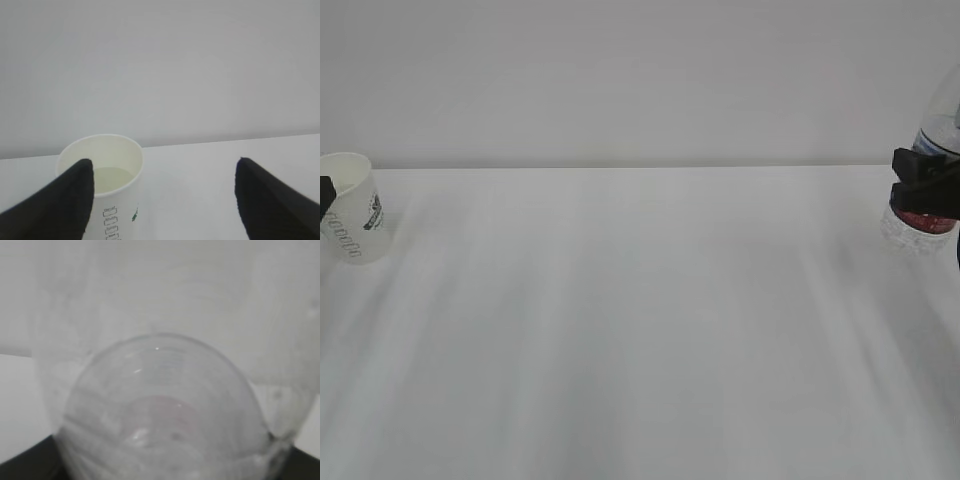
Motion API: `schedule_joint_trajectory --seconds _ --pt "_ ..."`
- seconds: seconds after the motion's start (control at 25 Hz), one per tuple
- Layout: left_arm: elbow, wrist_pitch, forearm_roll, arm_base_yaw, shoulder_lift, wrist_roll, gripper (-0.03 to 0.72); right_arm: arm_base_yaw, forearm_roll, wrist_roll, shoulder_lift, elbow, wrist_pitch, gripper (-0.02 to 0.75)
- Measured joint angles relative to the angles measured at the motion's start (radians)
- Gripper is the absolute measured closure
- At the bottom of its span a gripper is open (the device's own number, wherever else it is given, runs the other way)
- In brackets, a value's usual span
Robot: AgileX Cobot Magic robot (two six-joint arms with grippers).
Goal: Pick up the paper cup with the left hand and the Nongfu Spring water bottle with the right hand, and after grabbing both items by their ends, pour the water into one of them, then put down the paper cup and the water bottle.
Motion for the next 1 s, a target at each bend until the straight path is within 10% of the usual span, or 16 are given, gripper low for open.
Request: schedule_joint_trajectory --seconds 1.0 --pt "0.000 0.000 -0.003 0.000 0.000 -0.006 0.085 0.000 0.025 0.004 0.271 -0.133 -0.096 0.269"
